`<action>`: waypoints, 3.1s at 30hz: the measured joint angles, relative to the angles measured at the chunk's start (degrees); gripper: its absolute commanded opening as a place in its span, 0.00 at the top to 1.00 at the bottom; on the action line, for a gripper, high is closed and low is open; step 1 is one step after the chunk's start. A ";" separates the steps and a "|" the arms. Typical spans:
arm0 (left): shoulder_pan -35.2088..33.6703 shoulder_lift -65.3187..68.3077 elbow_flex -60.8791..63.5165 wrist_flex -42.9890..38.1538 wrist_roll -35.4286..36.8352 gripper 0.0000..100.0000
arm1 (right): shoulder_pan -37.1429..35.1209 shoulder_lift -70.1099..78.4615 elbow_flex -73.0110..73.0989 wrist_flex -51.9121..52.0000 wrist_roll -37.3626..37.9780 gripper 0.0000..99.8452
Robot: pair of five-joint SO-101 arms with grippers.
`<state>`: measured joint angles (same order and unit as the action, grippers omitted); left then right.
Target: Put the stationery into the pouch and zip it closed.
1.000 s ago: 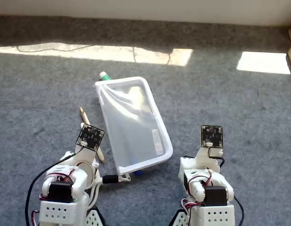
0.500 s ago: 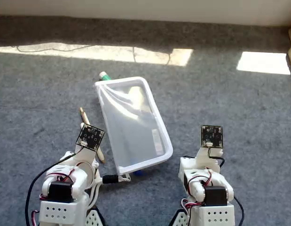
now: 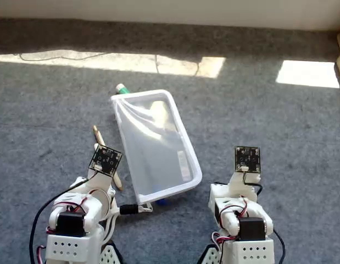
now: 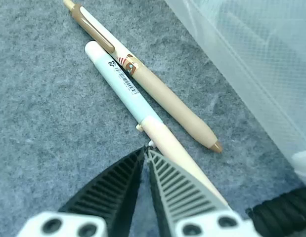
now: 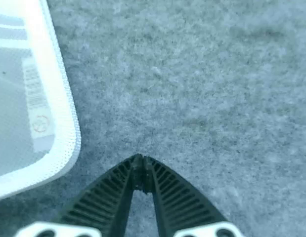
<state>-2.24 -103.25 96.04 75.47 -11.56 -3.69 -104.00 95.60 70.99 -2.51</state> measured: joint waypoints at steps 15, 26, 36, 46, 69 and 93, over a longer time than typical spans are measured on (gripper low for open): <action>0.00 0.00 0.00 0.00 0.00 0.99 | 0.00 0.00 0.00 0.00 0.00 0.99; -9.49 -0.26 -10.20 0.00 -2.37 0.99 | 0.00 0.00 0.00 0.00 0.00 0.99; -9.58 -0.70 -22.15 3.25 -15.03 0.76 | 0.00 0.00 0.00 0.00 -0.35 0.99; -8.26 11.43 -32.62 10.20 -14.24 0.69 | 0.00 0.00 0.00 0.00 -0.53 0.99; 16.00 44.22 -37.71 6.77 -7.91 0.69 | 0.00 0.00 0.00 0.00 -0.53 0.99; 1.58 44.40 -22.15 -27.08 -7.38 0.74 | 0.00 0.00 0.00 0.00 -0.53 0.99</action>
<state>-0.66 -58.86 73.89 48.40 -18.95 -3.69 -104.00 95.60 70.99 -3.03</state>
